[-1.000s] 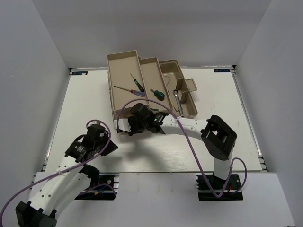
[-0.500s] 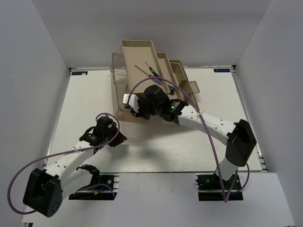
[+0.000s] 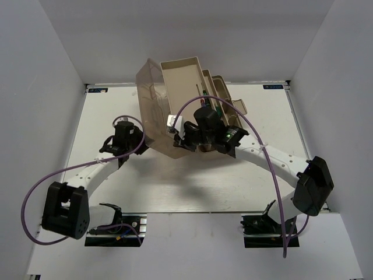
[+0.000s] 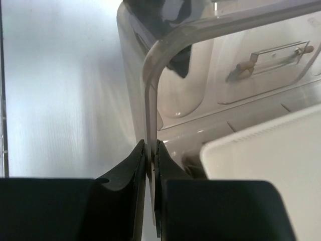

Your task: Sort the tools into containers

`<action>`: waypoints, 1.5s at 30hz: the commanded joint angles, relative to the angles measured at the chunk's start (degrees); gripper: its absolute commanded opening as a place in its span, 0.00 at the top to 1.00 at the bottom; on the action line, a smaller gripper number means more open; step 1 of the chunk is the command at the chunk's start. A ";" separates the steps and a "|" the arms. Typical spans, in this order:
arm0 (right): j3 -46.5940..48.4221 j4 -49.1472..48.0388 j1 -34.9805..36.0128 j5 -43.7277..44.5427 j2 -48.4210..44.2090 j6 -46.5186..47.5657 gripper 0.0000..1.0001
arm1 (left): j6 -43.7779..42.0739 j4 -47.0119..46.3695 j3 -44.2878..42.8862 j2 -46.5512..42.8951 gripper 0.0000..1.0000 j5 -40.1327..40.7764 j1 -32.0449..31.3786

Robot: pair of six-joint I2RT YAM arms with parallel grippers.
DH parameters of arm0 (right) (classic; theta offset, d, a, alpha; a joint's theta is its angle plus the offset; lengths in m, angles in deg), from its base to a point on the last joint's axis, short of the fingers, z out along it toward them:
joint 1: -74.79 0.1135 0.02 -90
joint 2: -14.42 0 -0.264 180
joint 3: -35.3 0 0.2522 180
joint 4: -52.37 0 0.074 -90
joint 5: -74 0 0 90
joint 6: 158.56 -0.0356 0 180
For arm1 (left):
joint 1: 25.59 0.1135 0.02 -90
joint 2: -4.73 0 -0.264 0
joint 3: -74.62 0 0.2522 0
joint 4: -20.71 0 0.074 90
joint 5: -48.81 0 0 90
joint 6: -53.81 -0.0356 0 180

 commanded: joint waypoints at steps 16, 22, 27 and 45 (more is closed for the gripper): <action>-1.44 -2.57 -0.66 0.69 -17.15 7.11 0.30 | -4.15 -4.24 -13.89 8.36 0.59 -8.21 4.12; -5.15 -16.96 -1.18 31.15 -22.35 7.29 0.59 | -7.31 -2.39 -21.52 12.04 0.59 -9.25 4.12; -2.34 -24.38 -10.91 59.40 -15.14 5.89 0.79 | -10.12 -1.78 -32.85 16.44 0.60 -11.54 3.33; 5.31 16.74 -39.33 30.41 -4.16 -21.54 0.70 | -14.16 1.72 -72.78 48.00 0.52 -47.33 -1.50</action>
